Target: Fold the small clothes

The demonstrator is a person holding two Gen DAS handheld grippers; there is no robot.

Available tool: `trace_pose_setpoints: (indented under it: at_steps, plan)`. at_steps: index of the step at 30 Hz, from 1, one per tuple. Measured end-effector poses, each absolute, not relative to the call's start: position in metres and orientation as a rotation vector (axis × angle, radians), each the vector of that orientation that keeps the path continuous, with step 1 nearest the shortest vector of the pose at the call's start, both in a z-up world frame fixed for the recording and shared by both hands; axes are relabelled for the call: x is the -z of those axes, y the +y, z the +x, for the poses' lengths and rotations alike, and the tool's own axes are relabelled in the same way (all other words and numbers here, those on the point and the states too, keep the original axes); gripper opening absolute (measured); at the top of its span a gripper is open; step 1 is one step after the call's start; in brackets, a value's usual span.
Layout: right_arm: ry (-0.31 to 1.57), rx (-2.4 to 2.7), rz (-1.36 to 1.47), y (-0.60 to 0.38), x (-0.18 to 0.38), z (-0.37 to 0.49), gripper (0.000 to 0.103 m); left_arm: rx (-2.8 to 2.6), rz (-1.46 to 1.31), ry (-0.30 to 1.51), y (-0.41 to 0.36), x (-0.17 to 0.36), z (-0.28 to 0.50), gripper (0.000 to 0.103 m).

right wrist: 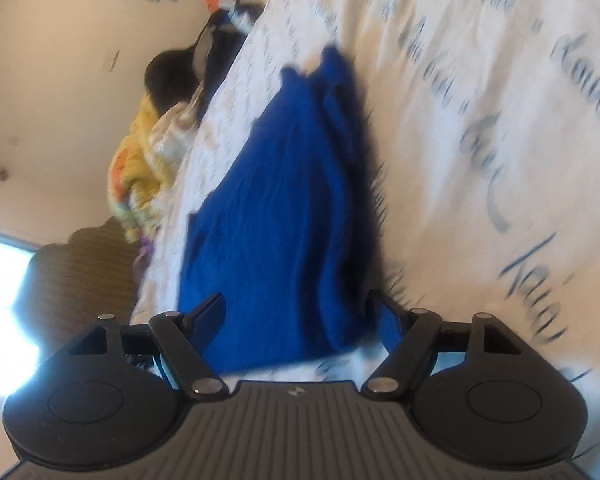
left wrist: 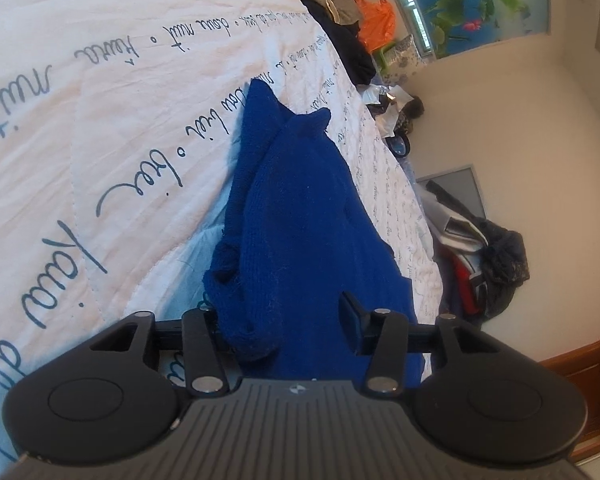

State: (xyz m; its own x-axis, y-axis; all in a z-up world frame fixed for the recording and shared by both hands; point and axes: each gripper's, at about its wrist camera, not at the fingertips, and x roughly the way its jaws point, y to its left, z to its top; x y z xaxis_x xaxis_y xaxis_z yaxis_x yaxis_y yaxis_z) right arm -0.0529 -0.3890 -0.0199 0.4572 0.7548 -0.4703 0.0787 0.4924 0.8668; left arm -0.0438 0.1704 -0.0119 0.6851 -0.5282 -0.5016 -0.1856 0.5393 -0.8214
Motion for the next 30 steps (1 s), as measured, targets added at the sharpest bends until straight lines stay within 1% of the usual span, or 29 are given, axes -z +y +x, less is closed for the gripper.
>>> trace_pose_setpoints:
  at_steps: [3, 4, 6, 7, 9, 10, 11, 12, 13, 14, 15, 16, 19, 22, 25, 27, 29, 30]
  plan:
    - [1.06, -0.552, 0.924, -0.372, 0.015, -0.049, 0.078, 0.236, -1.009, 0.834, 0.171, 0.011, -0.042, 0.051]
    - [1.031, -0.513, 0.925, -0.376, 0.012, -0.048, 0.078, 0.239, -1.013, 0.838, 0.172, 0.012, -0.041, 0.051]
    - [0.964, -0.424, 1.027, -0.394, 0.018, -0.046, 0.079, 0.242, -1.032, 0.843, 0.175, 0.014, -0.041, 0.051]
    - [0.969, -0.418, 1.054, -0.395, 0.023, -0.044, 0.075, 0.241, -1.041, 0.843, 0.175, 0.014, -0.041, 0.051]
    - [1.022, -0.5, 0.981, -0.378, 0.021, -0.04, 0.075, 0.236, -1.042, 0.836, 0.175, 0.015, -0.041, 0.051]
    - [1.041, -0.523, 0.948, -0.371, 0.019, -0.04, 0.075, 0.231, -1.033, 0.833, 0.174, 0.015, -0.041, 0.048]
    - [1.036, -0.517, 0.933, -0.368, 0.017, -0.04, 0.071, 0.22, -1.027, 0.83, 0.173, 0.015, -0.042, 0.038]
    - [1.024, -0.497, 0.937, -0.369, 0.018, -0.04, 0.06, 0.211, -1.022, 0.835, 0.172, 0.015, -0.041, 0.033]
    - [1.021, -0.479, 0.959, -0.371, 0.021, -0.04, 0.029, 0.2, -1.019, 0.849, 0.171, 0.017, -0.04, 0.019]
    - [1.034, -0.457, 0.988, -0.374, 0.029, -0.041, 0.012, 0.188, -1.022, 0.863, 0.172, 0.019, -0.039, 0.006]
    - [1.046, -0.434, 1.002, -0.376, 0.037, -0.042, 0.011, 0.18, -1.029, 0.874, 0.174, 0.021, -0.038, 0.004]
    - [1.033, -0.443, 1.019, -0.377, 0.044, -0.044, 0.007, 0.18, -1.038, 0.876, 0.177, 0.023, -0.037, 0.004]
    - [0.999, -0.442, 1.018, -0.379, 0.042, -0.05, 0.007, 0.175, -1.004, 0.866, 0.178, 0.015, -0.038, 0.003]
    - [0.922, -0.503, 1.034, -0.384, 0.026, -0.06, 0.006, 0.243, -1.002, 0.86, 0.178, -0.004, -0.047, 0.003]
    - [0.867, -0.556, 1.041, -0.392, 0.003, -0.079, 0.006, 0.296, -0.943, 0.854, 0.18, -0.03, -0.068, 0.003]
    - [0.869, -0.56, 1.041, -0.398, 0.0, -0.096, 0.006, 0.285, -0.909, 0.874, 0.187, -0.026, -0.083, 0.003]
    - [0.908, -0.542, 1.031, -0.397, 0.01, -0.109, 0.006, 0.23, -0.867, 0.922, 0.192, -0.007, -0.091, 0.006]
    - [0.938, -0.514, 1.007, -0.396, 0.018, -0.113, 0.009, 0.211, -0.873, 0.948, 0.194, 0.003, -0.093, 0.007]
